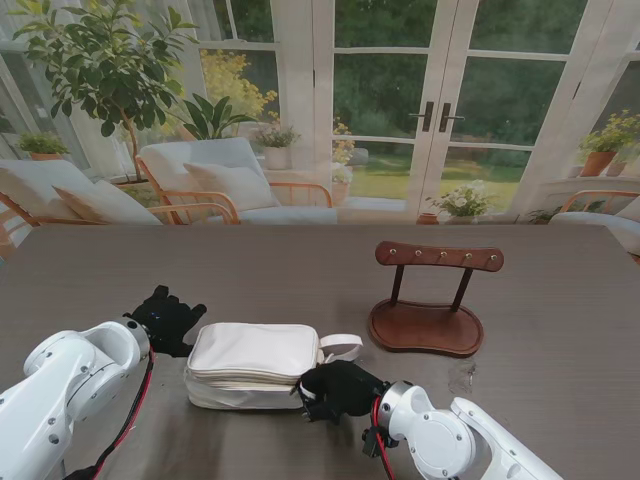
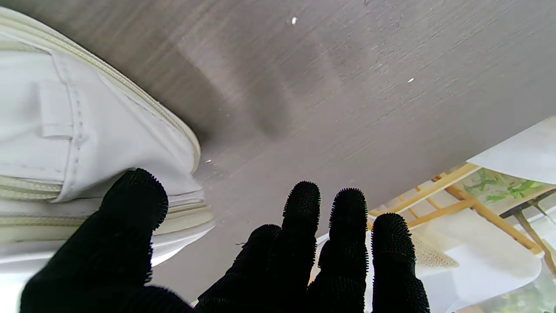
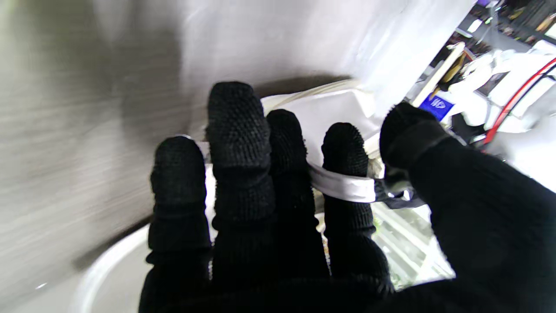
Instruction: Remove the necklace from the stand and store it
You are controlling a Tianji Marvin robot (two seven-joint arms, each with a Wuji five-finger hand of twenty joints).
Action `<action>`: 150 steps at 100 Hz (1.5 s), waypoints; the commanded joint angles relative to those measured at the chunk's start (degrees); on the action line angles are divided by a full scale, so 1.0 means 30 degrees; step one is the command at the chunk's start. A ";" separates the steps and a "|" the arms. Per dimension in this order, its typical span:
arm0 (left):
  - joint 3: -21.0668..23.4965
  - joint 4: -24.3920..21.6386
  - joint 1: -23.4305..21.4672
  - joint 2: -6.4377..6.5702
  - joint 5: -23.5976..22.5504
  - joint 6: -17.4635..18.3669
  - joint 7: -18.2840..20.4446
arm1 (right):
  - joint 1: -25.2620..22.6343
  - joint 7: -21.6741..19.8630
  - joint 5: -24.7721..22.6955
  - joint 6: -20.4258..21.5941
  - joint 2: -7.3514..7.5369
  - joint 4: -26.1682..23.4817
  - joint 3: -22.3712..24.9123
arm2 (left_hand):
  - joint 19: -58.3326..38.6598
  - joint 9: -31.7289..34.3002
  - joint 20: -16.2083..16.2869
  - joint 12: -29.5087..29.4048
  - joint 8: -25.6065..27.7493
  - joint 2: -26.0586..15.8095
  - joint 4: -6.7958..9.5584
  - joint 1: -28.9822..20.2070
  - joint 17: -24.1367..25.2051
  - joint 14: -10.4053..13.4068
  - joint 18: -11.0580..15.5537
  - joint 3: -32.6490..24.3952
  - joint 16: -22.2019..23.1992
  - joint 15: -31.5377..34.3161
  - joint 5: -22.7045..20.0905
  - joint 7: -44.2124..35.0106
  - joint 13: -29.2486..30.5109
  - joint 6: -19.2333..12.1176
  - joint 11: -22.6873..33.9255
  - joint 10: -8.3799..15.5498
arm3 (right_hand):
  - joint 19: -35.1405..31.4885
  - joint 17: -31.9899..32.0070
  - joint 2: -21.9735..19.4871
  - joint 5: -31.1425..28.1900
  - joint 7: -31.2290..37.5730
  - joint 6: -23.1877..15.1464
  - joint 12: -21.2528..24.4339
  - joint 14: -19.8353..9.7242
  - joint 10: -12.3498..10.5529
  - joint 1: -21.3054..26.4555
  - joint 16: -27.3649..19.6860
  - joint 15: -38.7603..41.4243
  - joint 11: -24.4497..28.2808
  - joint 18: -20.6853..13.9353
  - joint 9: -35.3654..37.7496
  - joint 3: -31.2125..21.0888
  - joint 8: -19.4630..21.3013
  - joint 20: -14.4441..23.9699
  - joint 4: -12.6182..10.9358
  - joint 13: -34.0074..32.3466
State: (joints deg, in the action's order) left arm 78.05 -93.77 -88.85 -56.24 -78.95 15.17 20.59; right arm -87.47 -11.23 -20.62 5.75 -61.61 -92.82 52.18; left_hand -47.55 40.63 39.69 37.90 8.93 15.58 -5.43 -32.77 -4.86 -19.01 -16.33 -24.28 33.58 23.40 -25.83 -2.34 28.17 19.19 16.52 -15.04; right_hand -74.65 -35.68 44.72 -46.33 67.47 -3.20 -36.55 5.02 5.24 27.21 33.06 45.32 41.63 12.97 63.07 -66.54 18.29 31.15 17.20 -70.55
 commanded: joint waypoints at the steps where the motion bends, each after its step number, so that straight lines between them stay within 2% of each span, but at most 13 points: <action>1: -0.0261 0.0409 0.0635 -0.0065 0.0211 -0.0150 0.0393 | -0.0648 -0.0443 0.0053 0.0468 0.0087 -0.0668 -0.0048 | -0.0678 0.0422 0.0031 0.0312 0.0144 -0.0921 0.0523 -0.0230 -0.0062 -0.0463 -0.0239 0.0667 0.0358 0.0490 -0.0129 -0.0115 0.0557 0.0598 0.0255 -0.0343 | -0.0948 -0.1601 -0.0038 -0.0442 0.1006 -0.1487 -0.0339 -0.0319 -0.0951 0.0124 0.0207 0.0336 -0.0106 -0.0627 0.0147 -0.1744 0.0593 -0.0317 -0.0356 -0.1135; 26: -0.1013 0.1099 0.1623 -0.0052 0.0428 -0.0334 -0.0033 | -0.0916 -0.0851 0.0061 0.0964 0.0250 -0.0740 0.0043 | -0.1021 0.0597 0.0003 0.0388 0.0151 -0.1201 0.0601 -0.0390 -0.0247 -0.0522 -0.0304 0.1130 0.0407 0.0693 -0.0173 -0.0096 0.0759 0.0620 0.0365 -0.0329 | -0.0951 -0.1534 -0.0361 -0.0259 0.0747 -0.1514 -0.0229 -0.0247 -0.0868 -0.0201 0.0187 0.0330 -0.0282 -0.0644 -0.0032 -0.1490 0.0519 -0.0354 -0.0366 -0.1076; 38: -0.0755 0.0388 0.1210 -0.0120 0.0211 -0.0216 -0.0601 | -0.0688 -0.0926 0.0060 0.0503 0.0217 -0.0478 0.0169 | -0.1172 0.0731 -0.0041 0.0401 0.0171 -0.1297 0.0643 -0.0595 -0.0338 -0.0598 -0.0388 0.1290 0.0414 0.0781 -0.0329 -0.0151 0.0874 0.0640 0.0407 -0.0358 | -0.0956 -0.1295 -0.0944 0.0600 -0.0080 -0.0843 0.0129 0.0098 -0.0441 -0.0702 0.0189 0.0325 -0.0463 -0.0429 -0.0312 -0.0974 -0.0138 -0.0337 -0.0428 -0.0913; 60: -0.0200 -0.1416 0.0262 -0.0330 -0.0097 -0.0039 -0.2472 | -0.0358 -0.1291 0.0228 -0.0258 0.0214 -0.0288 0.0502 | -0.1360 0.1037 -0.0128 0.0383 0.0203 -0.1341 0.0664 -0.0923 -0.0439 -0.0732 -0.0508 0.1433 0.0410 0.0871 -0.0745 -0.0268 0.1053 0.0637 0.0403 -0.0454 | -0.0964 -0.1177 -0.2257 0.1031 -0.1284 0.0180 0.0620 0.0186 -0.0264 -0.1708 0.0132 0.0293 -0.0654 -0.0341 -0.0622 -0.0422 -0.0922 -0.0324 -0.0820 -0.0710; 73: -0.0530 -0.1890 0.0384 -0.0406 0.0370 0.0557 -0.3349 | -0.0109 -0.1018 0.0145 -0.0739 0.0101 -0.0093 0.0418 | -0.1552 0.1224 -0.0132 0.0435 0.0248 -0.1309 0.0667 -0.0945 -0.0538 -0.0802 -0.0591 0.1563 0.0432 0.0951 -0.0997 -0.0357 0.1198 0.0566 0.0461 -0.0451 | -0.1011 -0.1236 -0.2152 0.0924 -0.1393 0.0320 0.0665 0.0181 -0.0253 -0.1507 0.0147 0.0382 -0.0546 -0.0330 -0.0481 -0.0531 -0.0904 -0.0309 -0.0847 -0.0823; 90: -0.1212 -0.2246 0.0923 -0.0357 -0.0207 0.1243 -0.3815 | 0.0109 -0.0813 0.0197 -0.0968 0.0016 0.0148 0.0247 | -0.1726 0.1332 -0.0196 0.0501 0.0295 -0.1371 0.0686 -0.0930 -0.0674 -0.0684 -0.0578 0.1836 0.0444 0.1013 -0.1114 -0.0387 0.1373 0.0563 0.0484 -0.0282 | -0.1053 -0.1315 -0.2019 0.0788 -0.1191 0.0140 0.0764 0.0118 -0.0306 -0.1224 0.0126 0.0424 -0.0543 -0.0322 -0.0336 -0.0565 -0.1006 -0.0311 -0.0617 -0.0925; 108: -0.1306 -0.2685 0.0896 -0.0351 -0.0239 0.1379 -0.3275 | 0.0295 -0.0382 0.0127 -0.1081 -0.0109 0.0419 0.0068 | -0.1750 0.1339 -0.0292 0.0507 0.0322 -0.1375 0.0729 -0.1117 -0.0653 -0.0622 -0.0581 0.1968 0.0419 0.0954 -0.1174 -0.0393 0.1338 0.0585 0.0435 -0.0259 | -0.1056 -0.1313 -0.1697 0.0961 -0.1225 0.0167 0.0796 0.0110 -0.0311 -0.1060 0.0110 0.0406 -0.0549 -0.0321 -0.0436 -0.0717 -0.1087 -0.0322 -0.0602 -0.0922; 136: -0.0328 -0.4761 -0.0656 -0.0318 -0.1183 0.1550 -0.0397 | 0.0776 0.0396 -0.0502 -0.1327 -0.0297 0.0565 -0.0281 | -0.1736 0.1338 -0.0419 0.0479 0.0406 -0.0957 0.0804 -0.1811 -0.0719 -0.0277 -0.0409 0.1533 0.0370 0.0860 -0.1545 -0.0531 0.1440 0.0456 0.0363 0.0087 | -0.1024 -0.1259 -0.1613 0.1279 -0.1505 0.0220 0.0820 0.0078 -0.0330 -0.1026 0.0112 0.0400 -0.0550 -0.0305 -0.0802 -0.0699 -0.1285 -0.0339 -0.0513 -0.0836; 150: 0.0325 -0.5120 -0.1269 -0.0304 -0.1256 0.1786 0.0376 | 0.0813 0.0548 -0.0572 -0.1385 -0.0337 0.0553 -0.0255 | -0.1719 0.1236 -0.0464 0.0407 0.0436 -0.0699 0.0751 -0.1788 -0.0778 -0.0178 -0.0367 0.1361 0.0318 0.0751 -0.1602 -0.0552 0.1419 0.0320 0.0271 0.0133 | -0.1023 -0.1257 -0.1555 0.1237 -0.1565 0.0236 0.0833 0.0078 -0.0317 -0.1075 0.0114 0.0402 -0.0515 -0.0305 -0.0827 -0.0686 -0.1310 -0.0341 -0.0510 -0.0835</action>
State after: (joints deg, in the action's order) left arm 78.98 -108.74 -91.39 -56.80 -83.56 19.52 20.62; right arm -85.37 -9.33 -22.20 1.75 -61.75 -90.79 51.36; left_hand -51.14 44.38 38.87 38.77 10.11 14.73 0.71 -43.71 -7.03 -19.61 -16.51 -26.83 34.22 25.53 -30.17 -3.61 31.08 19.35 17.50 -14.85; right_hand -74.66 -35.66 38.57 -48.75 68.14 -4.33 -34.88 5.67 5.17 23.68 33.07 45.43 42.48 12.94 63.77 -66.48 15.25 31.12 15.82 -70.55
